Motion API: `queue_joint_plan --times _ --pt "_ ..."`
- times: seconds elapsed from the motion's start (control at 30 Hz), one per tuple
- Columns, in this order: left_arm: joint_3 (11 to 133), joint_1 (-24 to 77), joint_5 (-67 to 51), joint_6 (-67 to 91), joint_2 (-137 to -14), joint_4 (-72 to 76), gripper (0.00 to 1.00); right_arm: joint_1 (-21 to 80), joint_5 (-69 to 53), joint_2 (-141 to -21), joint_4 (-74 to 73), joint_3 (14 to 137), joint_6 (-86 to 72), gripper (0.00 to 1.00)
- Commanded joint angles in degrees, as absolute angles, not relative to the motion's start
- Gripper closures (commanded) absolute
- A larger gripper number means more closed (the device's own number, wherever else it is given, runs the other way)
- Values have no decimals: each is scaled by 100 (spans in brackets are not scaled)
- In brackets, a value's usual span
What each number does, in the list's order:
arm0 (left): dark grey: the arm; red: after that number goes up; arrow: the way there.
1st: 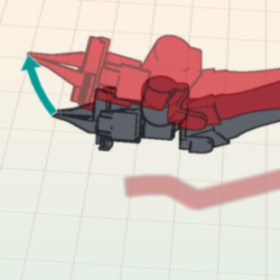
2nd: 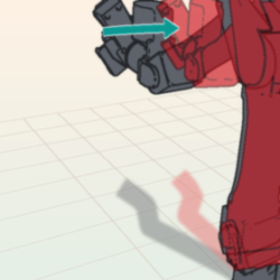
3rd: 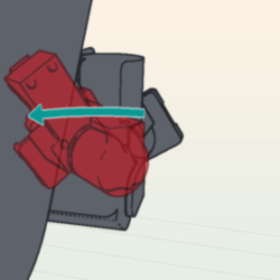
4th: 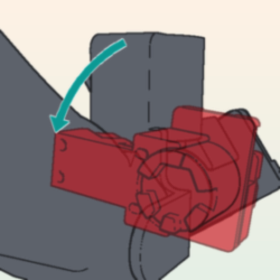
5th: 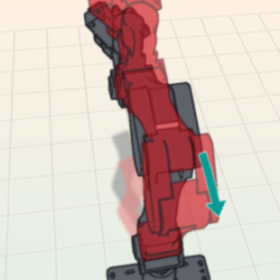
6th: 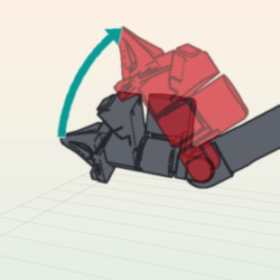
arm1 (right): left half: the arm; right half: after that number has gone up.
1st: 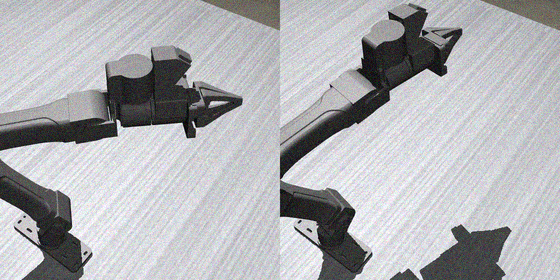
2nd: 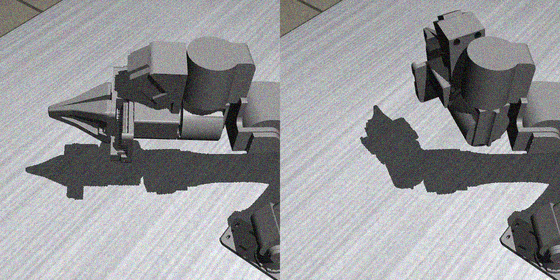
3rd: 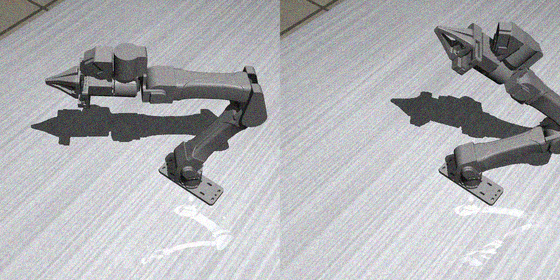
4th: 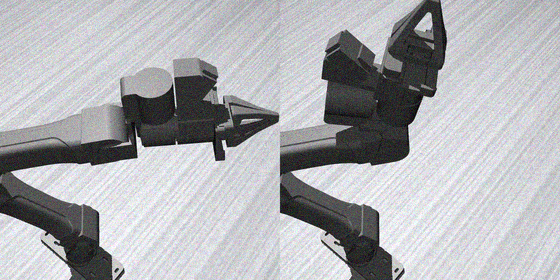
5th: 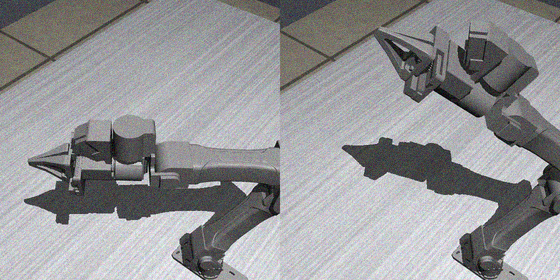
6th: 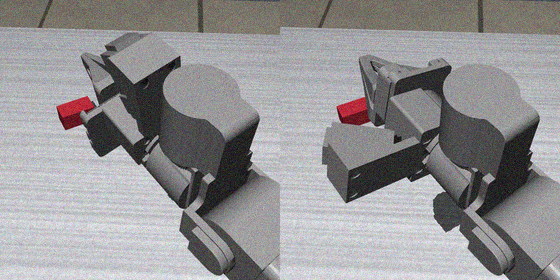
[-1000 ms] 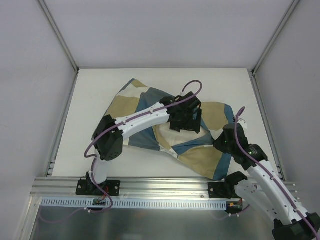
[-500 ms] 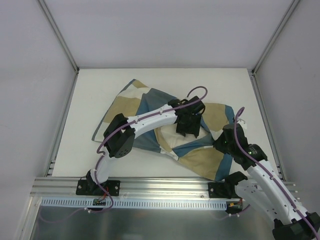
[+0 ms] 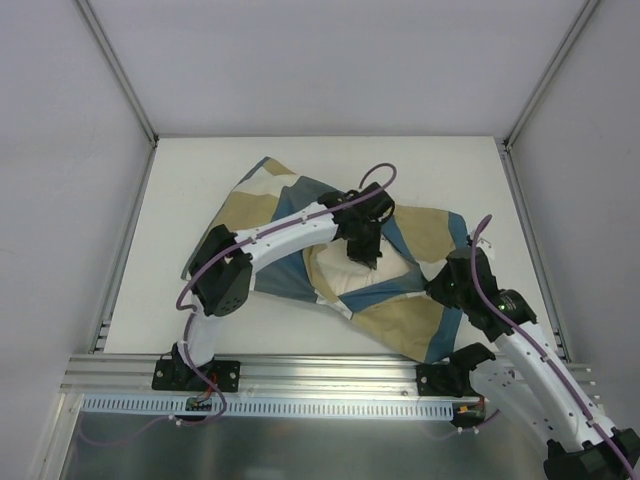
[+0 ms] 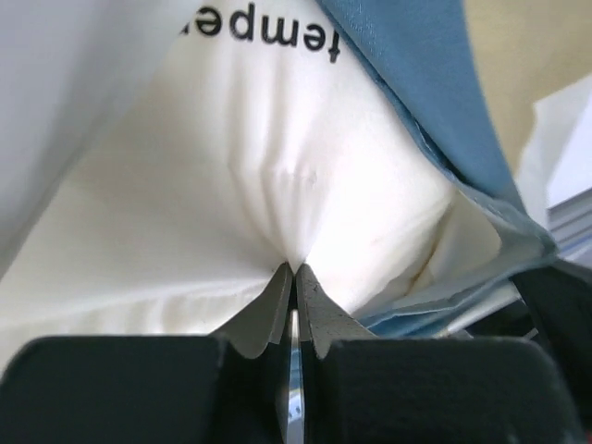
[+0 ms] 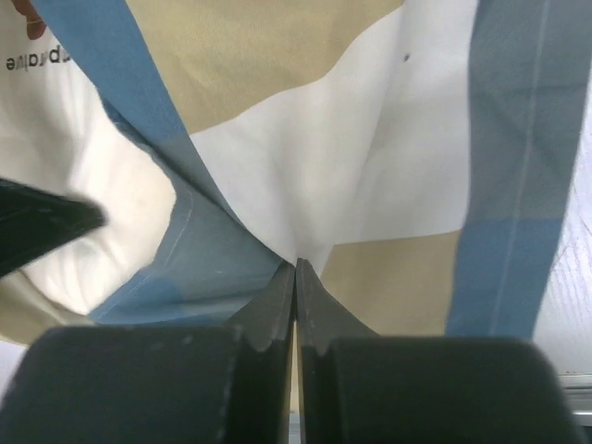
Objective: Remove the pillowcase from the pillow
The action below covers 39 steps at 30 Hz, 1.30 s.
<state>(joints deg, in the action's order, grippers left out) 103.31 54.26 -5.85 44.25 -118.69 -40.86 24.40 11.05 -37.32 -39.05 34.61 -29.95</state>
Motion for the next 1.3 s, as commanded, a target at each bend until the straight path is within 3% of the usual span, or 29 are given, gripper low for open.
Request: queue_joint_plan --times 0.0,0.17,0.57,0.67,0.73,0.8,0.9,1.0,1.1,1.13,1.17,1.27 --pt "10090 5063 -413 4439 -10663 -4315 100 2338 1037 -3709 -3981 3630 -2988 99" --pt "9897 4948 -422 4482 -10135 -4271 100 2329 984 -3849 -3973 3823 -2910 99" --pt "9219 4974 -457 4658 -10248 -4052 100 2329 1301 -3629 -4526 4201 -2567 98" --pt "9482 5273 -448 4457 -10493 -4052 100 2329 1222 -3902 -4544 4228 -2522 73" --pt "9597 5370 -579 4404 -10669 -4061 100 2329 1029 -4051 -4465 4158 -2549 50" --pt "9650 5432 -712 4430 -10863 -4052 85 2338 854 -4104 -4351 4131 -2575 31" --pt "9633 5449 -756 4412 -11030 -4060 66 2382 695 -4122 -4184 4105 -2645 20" --pt "9580 5432 -694 4386 -11109 -4060 24 2575 615 -4192 -4043 4096 -2777 13" --pt "9501 5379 -703 4377 -11206 -4052 15 2838 624 -4341 -3894 4026 -2979 6" --pt "9449 5370 -712 4360 -11276 -4052 6 2908 624 -4377 -3780 3999 -3032 4" --pt "9431 5361 -721 4333 -11320 -4052 2 3057 641 -4420 -3718 3938 -3145 3" --pt "9335 5344 -808 4298 -11469 -4052 1 3278 887 -4693 -3674 3806 -3330 0"
